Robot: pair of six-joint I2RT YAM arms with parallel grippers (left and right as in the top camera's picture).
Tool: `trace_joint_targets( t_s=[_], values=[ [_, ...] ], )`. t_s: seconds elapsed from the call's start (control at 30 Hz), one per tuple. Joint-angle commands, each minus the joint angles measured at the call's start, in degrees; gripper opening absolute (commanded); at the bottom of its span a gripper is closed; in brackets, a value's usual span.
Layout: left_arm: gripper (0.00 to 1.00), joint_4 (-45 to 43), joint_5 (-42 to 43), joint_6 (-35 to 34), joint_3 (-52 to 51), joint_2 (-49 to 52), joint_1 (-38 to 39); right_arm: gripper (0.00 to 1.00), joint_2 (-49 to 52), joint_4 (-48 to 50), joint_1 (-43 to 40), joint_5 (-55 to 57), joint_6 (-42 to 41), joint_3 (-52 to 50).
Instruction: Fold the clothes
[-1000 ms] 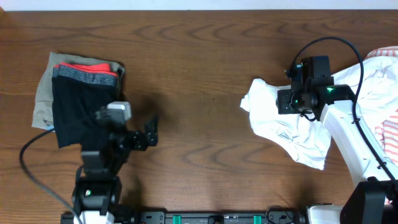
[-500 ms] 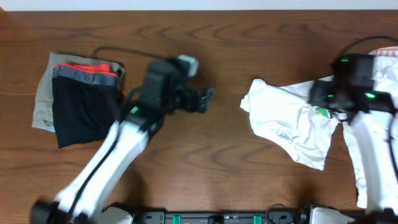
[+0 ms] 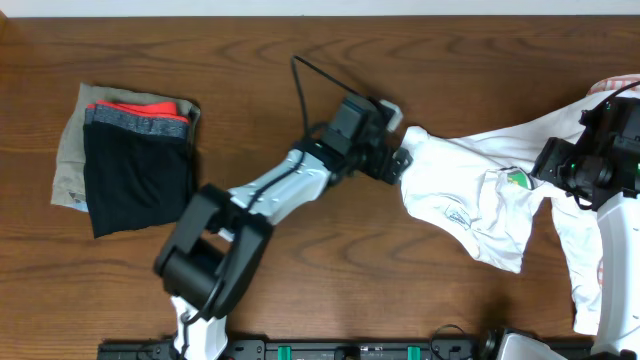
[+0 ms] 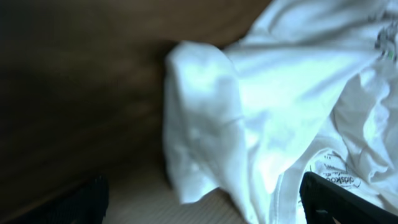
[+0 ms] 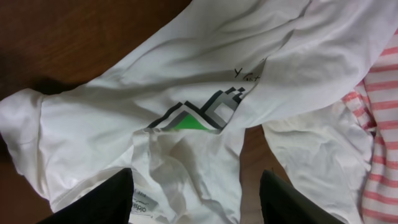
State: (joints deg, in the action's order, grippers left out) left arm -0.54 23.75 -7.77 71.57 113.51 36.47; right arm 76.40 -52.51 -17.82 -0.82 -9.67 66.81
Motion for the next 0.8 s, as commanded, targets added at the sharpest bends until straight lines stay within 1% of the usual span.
trace_joint_targets(
  t_s=[0.0,0.17,0.27,0.47,0.53,0.6,0.67,0.73,0.77],
  values=[
    [0.98,-3.4,0.9,-0.3,1.2,2.3,1.6,0.63,0.0,-0.3,-0.4,0.0,0.6,0.5],
    [0.98,-9.1,0.7,-0.3,1.2,4.9,3.2,0.64,0.0,-0.8,-0.4,-0.1,0.6,0.5],
    [0.99,-11.1,0.7,-0.3,1.2,6.2,3.7,0.64,0.0,-1.0,-0.4,0.0,0.6,0.5],
    [0.93,-12.0,0.7,-0.3,1.2,8.0,4.0,0.63,0.0,-1.0,-0.4,0.0,0.6,0.5],
    [0.87,-12.4,0.7,-0.2,1.2,8.3,4.0,0.63,0.0,-1.0,-0.4,0.0,0.6,0.5],
    [0.75,-12.7,0.7,-0.2,1.2,8.5,4.0,0.61,0.0,-1.0,-0.4,0.0,0.6,0.5],
    [0.66,-13.0,0.7,-0.2,1.1,8.5,4.0,0.61,0.0,-1.0,-0.4,0.0,0.6,0.5],
    [0.53,-13.4,0.7,-0.2,1.2,8.5,4.0,0.59,0.0,-1.0,-0.4,0.0,0.6,0.5],
    [0.43,-13.6,0.7,-0.2,1.2,8.5,3.9,0.59,0.0,-1.0,-0.4,0.0,0.6,0.5]
  ],
)
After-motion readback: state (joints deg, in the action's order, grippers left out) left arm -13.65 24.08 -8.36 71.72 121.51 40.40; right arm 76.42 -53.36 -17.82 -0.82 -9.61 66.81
